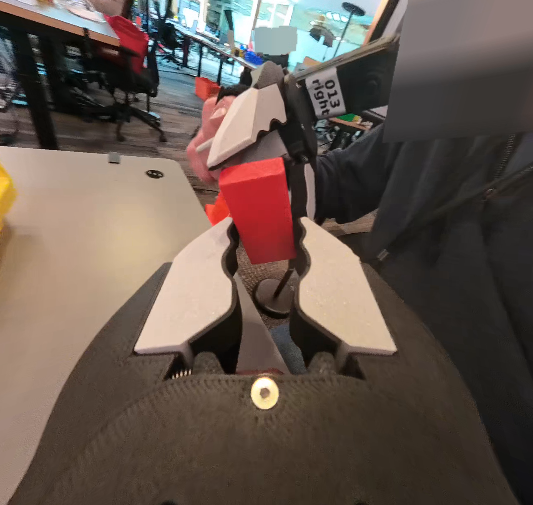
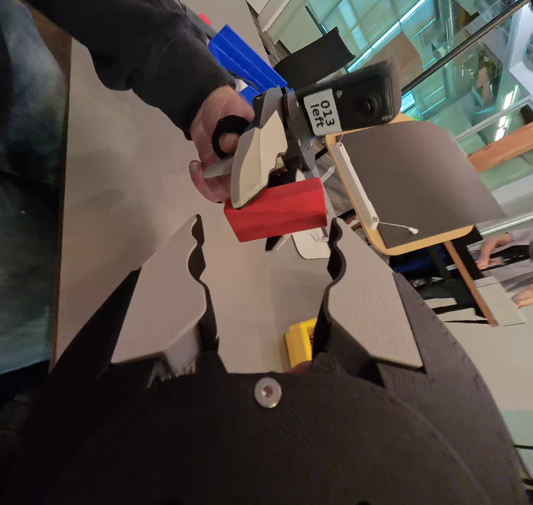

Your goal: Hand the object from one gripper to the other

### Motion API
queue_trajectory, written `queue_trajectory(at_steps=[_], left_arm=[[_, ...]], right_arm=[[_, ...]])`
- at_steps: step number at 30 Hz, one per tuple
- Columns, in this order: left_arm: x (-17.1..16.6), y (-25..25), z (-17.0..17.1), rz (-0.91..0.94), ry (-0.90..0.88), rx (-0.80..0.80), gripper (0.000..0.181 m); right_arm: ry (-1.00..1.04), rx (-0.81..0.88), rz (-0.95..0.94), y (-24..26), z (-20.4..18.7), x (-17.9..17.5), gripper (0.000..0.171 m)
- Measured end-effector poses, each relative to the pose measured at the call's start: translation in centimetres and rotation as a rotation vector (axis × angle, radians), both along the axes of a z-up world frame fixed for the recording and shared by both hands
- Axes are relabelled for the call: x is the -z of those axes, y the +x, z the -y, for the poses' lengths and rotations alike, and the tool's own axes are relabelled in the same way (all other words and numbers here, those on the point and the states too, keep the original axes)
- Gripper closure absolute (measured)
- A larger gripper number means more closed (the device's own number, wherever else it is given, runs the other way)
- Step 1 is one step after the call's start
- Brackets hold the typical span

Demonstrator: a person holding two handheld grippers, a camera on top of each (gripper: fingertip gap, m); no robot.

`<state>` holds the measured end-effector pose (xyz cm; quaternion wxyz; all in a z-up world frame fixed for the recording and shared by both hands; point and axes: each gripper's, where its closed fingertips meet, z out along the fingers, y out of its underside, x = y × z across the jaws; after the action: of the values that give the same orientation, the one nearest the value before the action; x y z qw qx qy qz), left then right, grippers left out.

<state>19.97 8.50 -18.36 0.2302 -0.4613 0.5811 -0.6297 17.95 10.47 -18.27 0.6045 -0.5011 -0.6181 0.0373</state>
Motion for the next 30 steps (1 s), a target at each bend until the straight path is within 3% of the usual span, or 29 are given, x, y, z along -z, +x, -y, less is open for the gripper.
queue_trajectory(at_steps=[5, 12, 17, 23, 27, 30], left_arm=[[1.0, -0.3, 1.7, -0.027, -0.094, 0.15, 0.144], [1.0, 0.2, 0.7, 0.018, -0.12, 0.087, 0.137], [1.1, -0.1, -2.3, 0.044, 0.25, -0.191, 0.13], [1.1, -0.2, -3.6, -0.086, 0.556, -0.364, 0.135], [2.1, 0.4, -1.1, -0.087, 1.102, -0.285, 0.133], [4.0, 0.7, 0.9, -0.123, 1.338, -0.132, 0.131]], right_arm=[[0.047, -0.02, 0.075, -0.7, 0.3, 0.8, 0.103], [-0.168, 0.065, -0.03, 0.2, -0.9, 1.3, 0.104], [-0.411, 0.139, -0.12, 1.8, -2.1, 2.4, 0.104], [-0.612, 0.192, 0.184, 3.3, -1.9, 7.3, 0.104], [-0.925, -0.03, 0.17, 2.2, 1.1, 7.6, 0.105], [-1.067, -0.125, 0.244, 2.5, 2.3, 8.5, 0.104]])
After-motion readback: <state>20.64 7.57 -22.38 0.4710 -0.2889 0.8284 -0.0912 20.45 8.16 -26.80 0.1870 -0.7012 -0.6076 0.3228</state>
